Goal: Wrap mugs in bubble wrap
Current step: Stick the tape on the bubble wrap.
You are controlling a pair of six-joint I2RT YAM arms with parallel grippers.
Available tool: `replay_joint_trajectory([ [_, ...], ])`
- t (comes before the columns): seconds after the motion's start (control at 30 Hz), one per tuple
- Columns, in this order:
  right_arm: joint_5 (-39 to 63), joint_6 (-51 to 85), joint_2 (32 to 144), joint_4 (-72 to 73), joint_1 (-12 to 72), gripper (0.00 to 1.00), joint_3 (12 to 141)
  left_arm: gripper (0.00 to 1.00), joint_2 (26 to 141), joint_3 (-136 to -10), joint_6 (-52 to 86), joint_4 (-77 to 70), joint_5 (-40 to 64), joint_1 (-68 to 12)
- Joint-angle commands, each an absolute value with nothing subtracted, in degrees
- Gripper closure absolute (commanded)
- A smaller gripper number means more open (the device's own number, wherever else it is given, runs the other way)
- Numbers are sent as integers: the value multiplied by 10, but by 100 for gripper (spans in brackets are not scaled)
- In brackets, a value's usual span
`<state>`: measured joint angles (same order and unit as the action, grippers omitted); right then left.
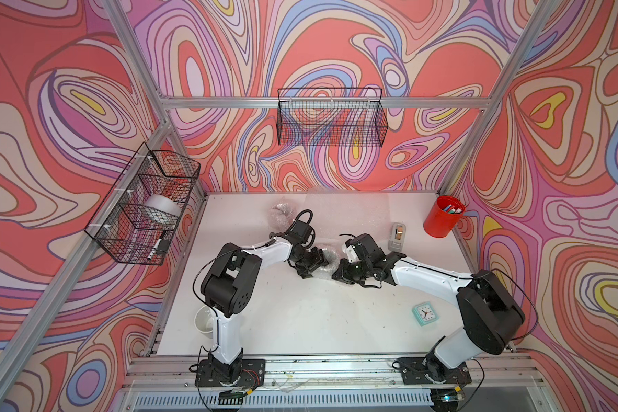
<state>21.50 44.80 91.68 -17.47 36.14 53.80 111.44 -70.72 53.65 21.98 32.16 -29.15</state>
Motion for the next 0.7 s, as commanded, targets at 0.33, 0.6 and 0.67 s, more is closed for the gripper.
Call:
replay_joint_trajectory([
  [0.33, 128, 361, 852, -176, 362, 100, 601, 31, 1136, -715, 534, 220, 319, -292],
  [0.6, 119, 338, 974, -163, 348, 100, 694, 31, 1134, -709, 531, 218, 317, -292],
  [0.67, 103, 344, 991, -157, 344, 100, 705, 31, 1134, -709, 530, 218, 318, -292],
])
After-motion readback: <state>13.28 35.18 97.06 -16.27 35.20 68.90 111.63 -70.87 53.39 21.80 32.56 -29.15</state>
